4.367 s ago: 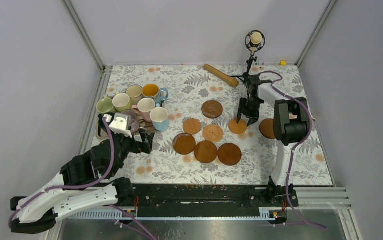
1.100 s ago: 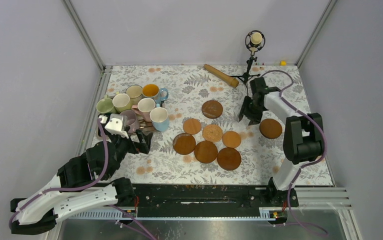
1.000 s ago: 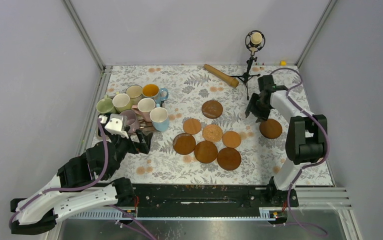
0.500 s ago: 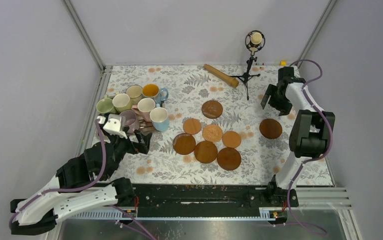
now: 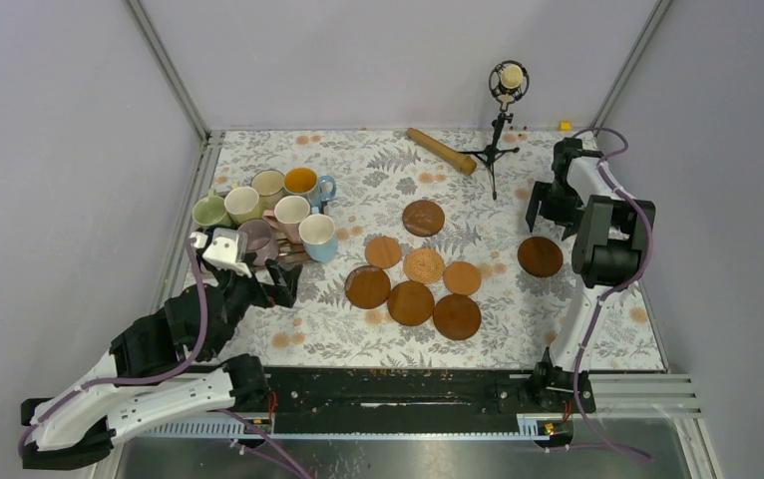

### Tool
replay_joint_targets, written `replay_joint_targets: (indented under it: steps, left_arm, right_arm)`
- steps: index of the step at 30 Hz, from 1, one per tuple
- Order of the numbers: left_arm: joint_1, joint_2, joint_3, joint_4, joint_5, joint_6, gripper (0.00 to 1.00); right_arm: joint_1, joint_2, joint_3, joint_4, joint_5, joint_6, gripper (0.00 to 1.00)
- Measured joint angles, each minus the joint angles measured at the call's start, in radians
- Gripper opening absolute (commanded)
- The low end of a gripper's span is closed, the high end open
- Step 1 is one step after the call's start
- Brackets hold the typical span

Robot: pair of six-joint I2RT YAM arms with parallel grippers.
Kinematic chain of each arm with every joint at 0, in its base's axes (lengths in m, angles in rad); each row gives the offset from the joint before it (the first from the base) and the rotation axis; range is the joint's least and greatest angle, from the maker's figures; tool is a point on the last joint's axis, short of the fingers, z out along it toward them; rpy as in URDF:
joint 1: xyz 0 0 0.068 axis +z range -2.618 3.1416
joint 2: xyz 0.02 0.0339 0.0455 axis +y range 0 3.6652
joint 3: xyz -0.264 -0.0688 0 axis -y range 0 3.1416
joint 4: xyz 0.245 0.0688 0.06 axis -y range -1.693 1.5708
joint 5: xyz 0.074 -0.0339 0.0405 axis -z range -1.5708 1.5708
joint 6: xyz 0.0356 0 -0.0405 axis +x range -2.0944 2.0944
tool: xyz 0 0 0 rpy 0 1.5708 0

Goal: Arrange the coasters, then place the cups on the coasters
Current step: Move the coaster to the center of the board.

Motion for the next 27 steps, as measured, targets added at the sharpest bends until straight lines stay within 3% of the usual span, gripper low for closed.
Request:
replay_joint_targets:
  steps: [27]
  left_arm:
    - [0.0,0.0,0.0,0.0,0.0,0.0,0.99]
  right_arm:
    - [0.0,0.043,-0.022,-0.135,-0.055,-0.056,0.68]
